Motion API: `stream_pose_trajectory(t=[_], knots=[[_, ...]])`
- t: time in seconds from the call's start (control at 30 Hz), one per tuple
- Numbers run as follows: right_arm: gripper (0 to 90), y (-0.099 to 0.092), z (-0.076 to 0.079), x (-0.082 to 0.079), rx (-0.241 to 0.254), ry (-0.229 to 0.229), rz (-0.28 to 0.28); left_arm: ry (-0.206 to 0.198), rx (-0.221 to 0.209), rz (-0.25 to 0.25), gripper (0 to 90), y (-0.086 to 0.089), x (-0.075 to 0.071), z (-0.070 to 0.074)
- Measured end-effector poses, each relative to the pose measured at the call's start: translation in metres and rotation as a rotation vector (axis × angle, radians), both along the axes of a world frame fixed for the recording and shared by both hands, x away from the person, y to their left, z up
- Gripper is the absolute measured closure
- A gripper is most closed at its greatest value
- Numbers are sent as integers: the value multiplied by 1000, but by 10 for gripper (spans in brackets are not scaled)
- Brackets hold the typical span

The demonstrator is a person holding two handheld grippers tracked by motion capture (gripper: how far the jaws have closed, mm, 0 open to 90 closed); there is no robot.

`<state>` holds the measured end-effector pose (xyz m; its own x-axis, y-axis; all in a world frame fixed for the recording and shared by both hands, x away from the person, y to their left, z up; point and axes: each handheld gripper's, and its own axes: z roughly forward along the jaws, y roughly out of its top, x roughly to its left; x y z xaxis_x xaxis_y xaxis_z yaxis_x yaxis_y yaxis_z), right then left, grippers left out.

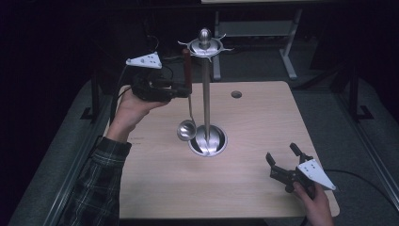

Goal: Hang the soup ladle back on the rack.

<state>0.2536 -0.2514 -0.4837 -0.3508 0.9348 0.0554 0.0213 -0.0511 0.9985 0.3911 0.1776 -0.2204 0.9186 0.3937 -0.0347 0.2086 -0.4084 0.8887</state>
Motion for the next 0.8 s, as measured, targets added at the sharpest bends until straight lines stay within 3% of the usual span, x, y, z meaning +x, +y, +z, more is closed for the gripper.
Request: stream_pose_trajectory(t=[0.43, 0.8], knots=[[60, 0, 0, 0, -3, 5, 5, 4, 45, 74, 408, 21, -16, -15], [60, 1, 0, 0, -10, 2, 0, 34, 64, 164, 322, 53, -40, -59]])
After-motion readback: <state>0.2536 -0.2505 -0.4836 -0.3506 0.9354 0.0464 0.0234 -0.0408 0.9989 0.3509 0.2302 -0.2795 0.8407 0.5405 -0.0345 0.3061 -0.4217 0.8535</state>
